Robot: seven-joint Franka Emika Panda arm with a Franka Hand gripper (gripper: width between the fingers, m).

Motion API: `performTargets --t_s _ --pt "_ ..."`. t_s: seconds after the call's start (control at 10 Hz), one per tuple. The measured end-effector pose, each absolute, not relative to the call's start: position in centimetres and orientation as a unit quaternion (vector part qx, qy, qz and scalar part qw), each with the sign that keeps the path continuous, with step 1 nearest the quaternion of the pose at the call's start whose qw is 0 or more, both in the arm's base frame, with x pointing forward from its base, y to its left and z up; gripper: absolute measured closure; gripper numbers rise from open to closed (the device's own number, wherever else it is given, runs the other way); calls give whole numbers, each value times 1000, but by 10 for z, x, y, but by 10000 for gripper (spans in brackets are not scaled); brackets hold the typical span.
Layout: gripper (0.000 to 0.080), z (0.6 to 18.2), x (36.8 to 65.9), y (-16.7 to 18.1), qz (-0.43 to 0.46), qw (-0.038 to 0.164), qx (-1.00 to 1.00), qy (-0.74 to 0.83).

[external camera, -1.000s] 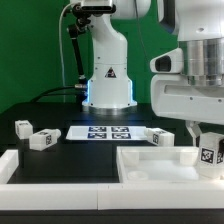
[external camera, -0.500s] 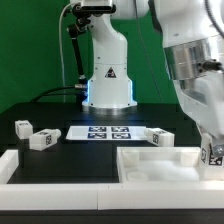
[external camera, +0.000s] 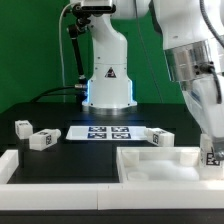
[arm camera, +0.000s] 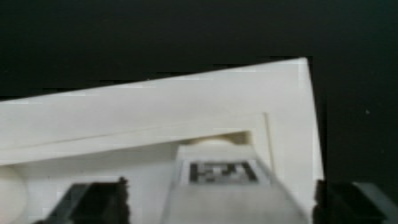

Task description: Assemble square table

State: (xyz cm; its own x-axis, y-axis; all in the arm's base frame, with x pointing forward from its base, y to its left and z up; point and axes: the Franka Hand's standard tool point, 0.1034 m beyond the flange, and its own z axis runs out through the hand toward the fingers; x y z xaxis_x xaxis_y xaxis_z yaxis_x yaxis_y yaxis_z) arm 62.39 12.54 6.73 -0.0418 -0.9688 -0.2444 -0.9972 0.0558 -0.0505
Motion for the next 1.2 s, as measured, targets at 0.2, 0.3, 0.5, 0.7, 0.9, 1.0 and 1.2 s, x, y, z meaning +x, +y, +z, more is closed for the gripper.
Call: performTargets --t_s 0.2,0.3,0.5,0.7,0.9,1.0,1.2 --pt "160 68 621 126 49 83 -781 617" --pt "160 68 621 127 46 86 -805 585" --pt "151 68 621 125 37 86 -866 491" --pt "151 70 625 122 8 59 -947 315" --pt "151 70 626 123 -4 57 -968 243" --pt "151 70 626 122 -6 56 -973 222" --pt "151 70 626 121 -12 53 -990 132"
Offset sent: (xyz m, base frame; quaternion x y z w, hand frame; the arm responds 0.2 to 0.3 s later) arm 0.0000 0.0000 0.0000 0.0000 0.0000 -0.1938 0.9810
